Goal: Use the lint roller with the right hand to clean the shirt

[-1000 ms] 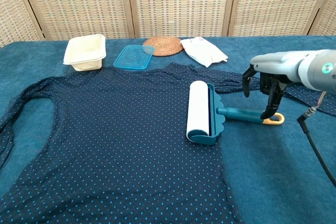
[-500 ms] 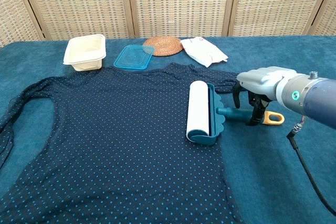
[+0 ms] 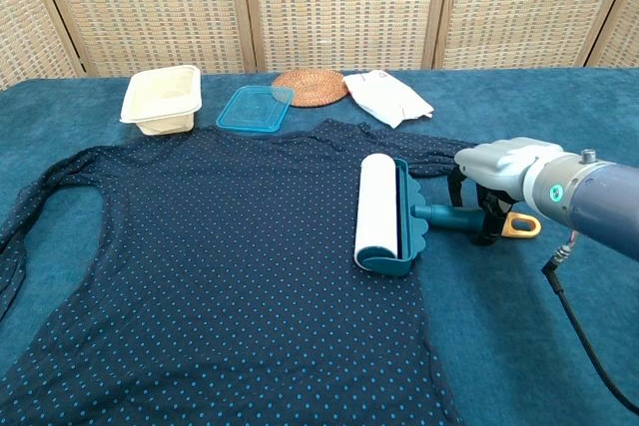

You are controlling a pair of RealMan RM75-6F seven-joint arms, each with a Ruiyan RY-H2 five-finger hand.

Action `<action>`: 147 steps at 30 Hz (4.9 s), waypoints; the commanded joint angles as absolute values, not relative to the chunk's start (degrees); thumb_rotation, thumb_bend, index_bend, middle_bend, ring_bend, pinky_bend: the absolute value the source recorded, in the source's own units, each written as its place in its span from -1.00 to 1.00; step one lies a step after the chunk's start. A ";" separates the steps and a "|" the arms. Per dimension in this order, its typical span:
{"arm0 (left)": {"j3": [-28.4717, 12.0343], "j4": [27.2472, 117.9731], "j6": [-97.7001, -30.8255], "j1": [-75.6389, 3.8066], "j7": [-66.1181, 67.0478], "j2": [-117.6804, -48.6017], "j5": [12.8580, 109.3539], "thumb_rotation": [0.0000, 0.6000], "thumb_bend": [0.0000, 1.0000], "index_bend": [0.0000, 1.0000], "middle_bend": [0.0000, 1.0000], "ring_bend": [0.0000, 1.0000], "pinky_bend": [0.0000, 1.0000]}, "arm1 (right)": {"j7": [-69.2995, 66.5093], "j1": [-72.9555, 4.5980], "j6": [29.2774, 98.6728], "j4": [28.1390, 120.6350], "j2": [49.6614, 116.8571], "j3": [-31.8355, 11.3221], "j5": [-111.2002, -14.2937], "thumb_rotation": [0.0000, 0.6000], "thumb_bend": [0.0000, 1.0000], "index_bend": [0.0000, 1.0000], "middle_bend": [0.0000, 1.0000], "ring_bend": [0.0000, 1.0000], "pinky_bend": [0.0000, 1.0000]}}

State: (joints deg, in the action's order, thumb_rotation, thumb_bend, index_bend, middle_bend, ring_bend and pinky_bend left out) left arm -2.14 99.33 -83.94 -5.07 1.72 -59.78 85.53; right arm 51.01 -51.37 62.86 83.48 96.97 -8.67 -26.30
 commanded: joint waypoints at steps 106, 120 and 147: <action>-2.35 97.55 -78.43 -7.95 -0.74 -59.89 81.54 1.00 -1.00 -1.00 -1.00 -1.00 -1.00 | 89.24 -74.43 67.38 92.84 89.99 4.71 -19.50 1.00 0.17 0.45 1.00 1.00 1.00; -2.37 97.53 -78.66 -7.87 -0.55 -59.99 81.43 1.00 -1.00 -1.00 -1.00 -1.00 -1.00 | 89.85 -75.71 68.03 94.08 92.60 4.36 -22.75 1.00 0.17 0.45 1.00 1.00 1.00; -2.35 97.11 -78.10 -8.10 -0.71 -60.12 81.15 1.00 -1.00 -1.00 -1.00 -1.00 -1.00 | 101.05 -79.70 77.52 99.13 105.66 -1.35 -22.95 1.00 0.17 0.45 1.00 1.00 1.00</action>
State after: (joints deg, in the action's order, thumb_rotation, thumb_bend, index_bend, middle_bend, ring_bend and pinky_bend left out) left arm -2.35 97.12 -78.10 -8.11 -0.71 -60.12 81.15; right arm 101.02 -79.67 77.52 99.14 105.64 -1.32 -22.94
